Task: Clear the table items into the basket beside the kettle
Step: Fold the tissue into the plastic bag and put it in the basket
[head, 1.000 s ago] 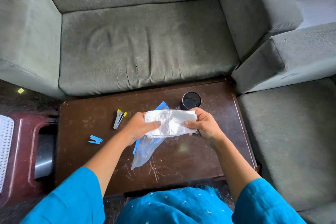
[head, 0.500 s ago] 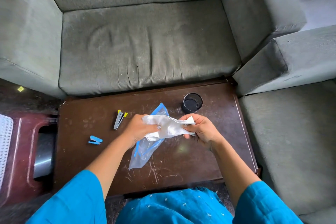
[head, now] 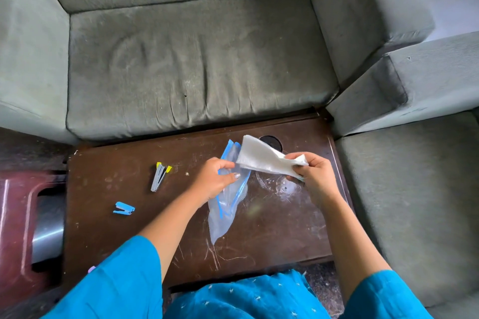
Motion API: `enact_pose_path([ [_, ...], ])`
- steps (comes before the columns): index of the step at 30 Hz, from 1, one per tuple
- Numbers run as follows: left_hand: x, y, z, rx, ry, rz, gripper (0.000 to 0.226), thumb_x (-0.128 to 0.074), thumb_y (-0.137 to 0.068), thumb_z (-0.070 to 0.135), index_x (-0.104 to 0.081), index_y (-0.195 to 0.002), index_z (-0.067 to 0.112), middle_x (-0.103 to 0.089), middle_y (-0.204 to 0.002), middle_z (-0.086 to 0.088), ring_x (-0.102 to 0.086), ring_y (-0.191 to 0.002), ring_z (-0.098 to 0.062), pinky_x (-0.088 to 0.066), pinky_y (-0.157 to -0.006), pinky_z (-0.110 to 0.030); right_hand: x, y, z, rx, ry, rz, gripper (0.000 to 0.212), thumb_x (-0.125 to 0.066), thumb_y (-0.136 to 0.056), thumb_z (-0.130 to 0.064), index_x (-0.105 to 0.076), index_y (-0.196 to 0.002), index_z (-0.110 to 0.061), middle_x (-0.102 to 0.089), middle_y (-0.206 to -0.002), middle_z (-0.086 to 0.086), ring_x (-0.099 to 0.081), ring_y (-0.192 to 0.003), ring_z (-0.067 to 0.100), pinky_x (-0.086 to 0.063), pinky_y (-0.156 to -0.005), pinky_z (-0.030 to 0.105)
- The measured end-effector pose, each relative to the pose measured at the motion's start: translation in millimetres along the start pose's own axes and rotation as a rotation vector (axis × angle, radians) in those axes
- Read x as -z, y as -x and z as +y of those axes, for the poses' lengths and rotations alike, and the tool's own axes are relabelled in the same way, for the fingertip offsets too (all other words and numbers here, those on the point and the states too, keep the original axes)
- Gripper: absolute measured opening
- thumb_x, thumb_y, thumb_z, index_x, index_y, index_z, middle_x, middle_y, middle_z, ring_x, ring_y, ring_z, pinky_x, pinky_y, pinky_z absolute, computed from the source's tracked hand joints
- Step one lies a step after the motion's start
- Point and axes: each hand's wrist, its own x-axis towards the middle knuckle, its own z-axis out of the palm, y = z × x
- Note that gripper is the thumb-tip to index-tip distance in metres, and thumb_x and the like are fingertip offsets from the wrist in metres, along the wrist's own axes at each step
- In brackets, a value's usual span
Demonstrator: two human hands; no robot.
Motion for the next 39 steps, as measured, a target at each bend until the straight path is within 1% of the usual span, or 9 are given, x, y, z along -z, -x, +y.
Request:
enact_pose_path([
  [2, -4, -7, 0, 0.001, -0.043, -0.025, 0.033, -0.068, -0.081, 0.011, -0.062, -0.113, 0.006, -0.048, -0.1, -0.004, -0.051, -0.066, -0.009, -0.046, -0.046, -0.015, 6, -9, 2, 0.018, 0.034, 0.158, 0.047, -0.042, -0.069, 0.013, -0.074, -0.07, -0.02, -0.07, -0.069, 0.001, -0.067, -0.068, 0.019, -0.059, -0.06, 0.034],
  [4, -8, -14, -1, 0.008, -0.115, -0.021, 0.033, -0.069, -0.08, 0.013, -0.063, -0.113, 0.01, -0.049, -0.1, -0.001, -0.055, -0.074, -0.015, -0.048, -0.058, -0.022, 9, -19, 4, 0.011, 0.114, 0.293, 0.048, -0.04, -0.066, 0.009, -0.073, -0.072, -0.026, -0.069, -0.073, 0.003, -0.066, -0.07, 0.023, -0.06, -0.063, 0.041],
  [6, -10, -17, -3, 0.018, -0.174, -0.004, 0.033, -0.068, -0.08, 0.017, -0.064, -0.113, 0.013, -0.051, -0.1, 0.002, -0.054, -0.084, -0.017, -0.044, -0.072, -0.027, 6, -25, 2, 0.038, 0.281, 0.357, 0.047, -0.04, -0.065, 0.005, -0.071, -0.074, -0.029, -0.069, -0.075, 0.003, -0.064, -0.069, 0.023, -0.059, -0.058, 0.037],
  [9, -13, -23, -5, 0.017, -0.217, 0.006, 0.031, -0.066, -0.082, 0.019, -0.064, -0.113, 0.016, -0.053, -0.101, 0.003, -0.053, -0.09, -0.014, -0.043, -0.079, -0.028, -8, -35, 0, 0.104, 0.554, 0.32, 0.048, -0.041, -0.066, 0.004, -0.07, -0.09, -0.026, -0.068, -0.088, 0.01, -0.06, -0.073, 0.026, -0.047, -0.056, 0.025],
  [15, -13, -31, -6, 0.038, -0.214, 0.002, 0.029, -0.064, -0.084, 0.02, -0.064, -0.112, 0.017, -0.052, -0.101, 0.005, -0.057, -0.074, -0.02, -0.047, -0.074, -0.03, -41, -61, 0, 0.191, 1.091, 0.109, 0.034, -0.047, -0.075, 0.001, -0.062, -0.105, -0.006, -0.062, -0.097, 0.018, -0.056, -0.088, 0.038, -0.037, -0.067, 0.032],
  [22, -17, -41, -11, 0.023, -0.209, -0.018, 0.032, -0.065, -0.083, 0.02, -0.063, -0.115, 0.017, -0.054, -0.102, 0.005, -0.055, -0.094, -0.014, -0.051, -0.082, -0.036, -59, -92, 15, 0.111, 1.193, -0.005, 0.027, -0.048, -0.082, -0.007, -0.057, -0.108, -0.008, -0.059, -0.102, 0.019, -0.056, -0.093, 0.039, -0.038, -0.067, 0.034],
  [25, -18, -42, -13, 0.029, -0.204, -0.028, 0.032, -0.064, -0.083, 0.019, -0.063, -0.115, 0.017, -0.054, -0.103, 0.005, -0.057, -0.086, -0.016, -0.053, -0.078, -0.037, -63, -97, 21, 0.067, 1.187, -0.042, 0.023, -0.041, -0.09, -0.011, -0.054, -0.109, -0.009, -0.057, -0.106, 0.019, -0.054, -0.095, 0.039, -0.038, -0.067, 0.035],
  [31, -18, -40, -17, 0.03, -0.195, -0.025, 0.031, -0.064, -0.084, 0.02, -0.062, -0.115, 0.018, -0.052, -0.103, 0.007, -0.056, -0.076, -0.016, -0.047, -0.074, -0.029, -65, -92, 26, 0.07, 1.231, -0.093, 0.036, -0.045, -0.081, 0.004, -0.043, -0.115, -0.006, -0.051, -0.111, 0.021, -0.051, -0.097, 0.043, -0.038, -0.068, 0.039],
  [39, -11, -34, -22, 0.044, -0.178, -0.019, 0.031, -0.064, -0.083, 0.018, -0.063, -0.114, 0.017, -0.052, -0.104, 0.005, -0.056, -0.079, -0.018, -0.05, -0.075, -0.033, -56, -95, 16, 0.111, 1.08, 0.124, 0.019, -0.048, -0.094, -0.017, -0.045, -0.109, -0.007, -0.054, -0.112, 0.02, -0.051, -0.087, 0.041, -0.035, -0.066, 0.037],
])
